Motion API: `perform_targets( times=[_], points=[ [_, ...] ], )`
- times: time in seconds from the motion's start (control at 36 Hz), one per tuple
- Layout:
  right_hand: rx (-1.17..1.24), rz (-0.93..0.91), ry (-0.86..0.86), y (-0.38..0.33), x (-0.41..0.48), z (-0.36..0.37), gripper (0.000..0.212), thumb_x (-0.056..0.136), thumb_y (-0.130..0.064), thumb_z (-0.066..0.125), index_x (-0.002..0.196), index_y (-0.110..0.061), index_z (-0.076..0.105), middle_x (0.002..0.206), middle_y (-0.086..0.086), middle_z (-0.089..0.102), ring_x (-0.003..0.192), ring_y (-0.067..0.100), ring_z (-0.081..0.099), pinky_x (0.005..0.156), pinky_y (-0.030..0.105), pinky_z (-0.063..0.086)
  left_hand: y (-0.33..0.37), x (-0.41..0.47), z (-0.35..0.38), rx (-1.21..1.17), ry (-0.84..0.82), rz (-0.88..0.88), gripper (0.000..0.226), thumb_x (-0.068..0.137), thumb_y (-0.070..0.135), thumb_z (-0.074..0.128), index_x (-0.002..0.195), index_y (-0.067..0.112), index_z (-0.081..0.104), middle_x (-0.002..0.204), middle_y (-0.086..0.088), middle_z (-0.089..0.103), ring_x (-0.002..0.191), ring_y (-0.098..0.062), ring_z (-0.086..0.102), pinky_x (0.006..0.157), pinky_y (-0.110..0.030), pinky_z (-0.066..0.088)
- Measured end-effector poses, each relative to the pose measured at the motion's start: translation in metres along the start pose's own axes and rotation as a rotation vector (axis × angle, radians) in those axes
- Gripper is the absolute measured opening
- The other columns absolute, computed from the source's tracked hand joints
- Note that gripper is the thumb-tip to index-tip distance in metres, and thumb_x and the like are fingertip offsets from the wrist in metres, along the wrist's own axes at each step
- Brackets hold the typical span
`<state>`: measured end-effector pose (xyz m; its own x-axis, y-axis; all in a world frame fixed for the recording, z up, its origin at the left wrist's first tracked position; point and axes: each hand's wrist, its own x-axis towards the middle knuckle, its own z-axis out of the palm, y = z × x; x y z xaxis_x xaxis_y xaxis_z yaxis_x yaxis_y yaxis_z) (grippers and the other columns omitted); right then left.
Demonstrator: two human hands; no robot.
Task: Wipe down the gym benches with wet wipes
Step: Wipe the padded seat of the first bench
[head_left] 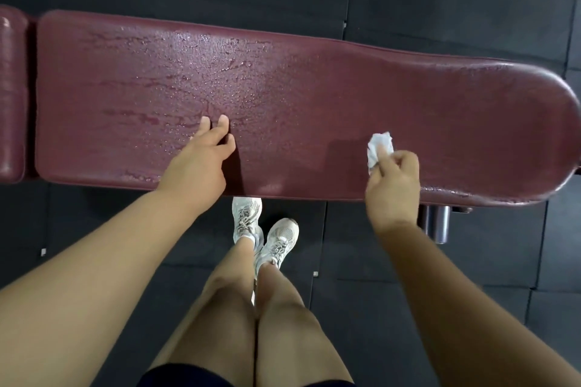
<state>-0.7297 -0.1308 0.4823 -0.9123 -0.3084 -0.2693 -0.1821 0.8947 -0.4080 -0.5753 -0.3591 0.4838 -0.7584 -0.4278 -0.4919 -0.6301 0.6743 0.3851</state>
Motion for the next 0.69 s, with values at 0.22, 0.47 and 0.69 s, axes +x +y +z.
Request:
perform_targets(
  times=[0.22,0.47,0.69],
  points=[
    [0.045,-0.226,-0.351,-0.068,-0.075,0.053,0.015,0.095,-0.045,0.043,0.089,-0.033,0.05,0.072,-0.01,0.055,0.067,0.013,0.046,0.069,0.031,0.044,0.001,-0.001,0.01,-0.014,0.04,0.002,0.064,0.08,-0.019,0.035,0.138,0.007,0.044,0.158,0.002,0.006,0.146,-0.02,-0.005,0.116,-0.027,0.005],
    [0.306,0.217,0.128,-0.026,-0.015,0.022,0.027,0.1,-0.025,0.045,0.107,-0.001,0.054,0.081,-0.016,0.035,0.063,-0.014,0.043,0.057,0.002,0.033,-0.016,0.0,0.001,-0.068,-0.029,0.124,0.068,0.081,-0.02,0.035,0.143,0.009,0.036,0.158,0.005,0.002,0.145,-0.017,-0.006,0.115,-0.027,0.009],
    [0.131,-0.164,-0.157,-0.123,-0.084,0.104,0.024,0.095,-0.013,0.04,0.115,-0.007,0.051,0.103,-0.003,0.039,0.078,0.014,0.039,0.072,0.028,0.033,-0.07,-0.012,-0.027,-0.06,0.103,0.124,0.052,0.081,-0.017,0.041,0.128,-0.001,0.054,0.148,-0.011,0.036,0.139,-0.028,0.026,0.114,-0.029,0.016]
  ],
)
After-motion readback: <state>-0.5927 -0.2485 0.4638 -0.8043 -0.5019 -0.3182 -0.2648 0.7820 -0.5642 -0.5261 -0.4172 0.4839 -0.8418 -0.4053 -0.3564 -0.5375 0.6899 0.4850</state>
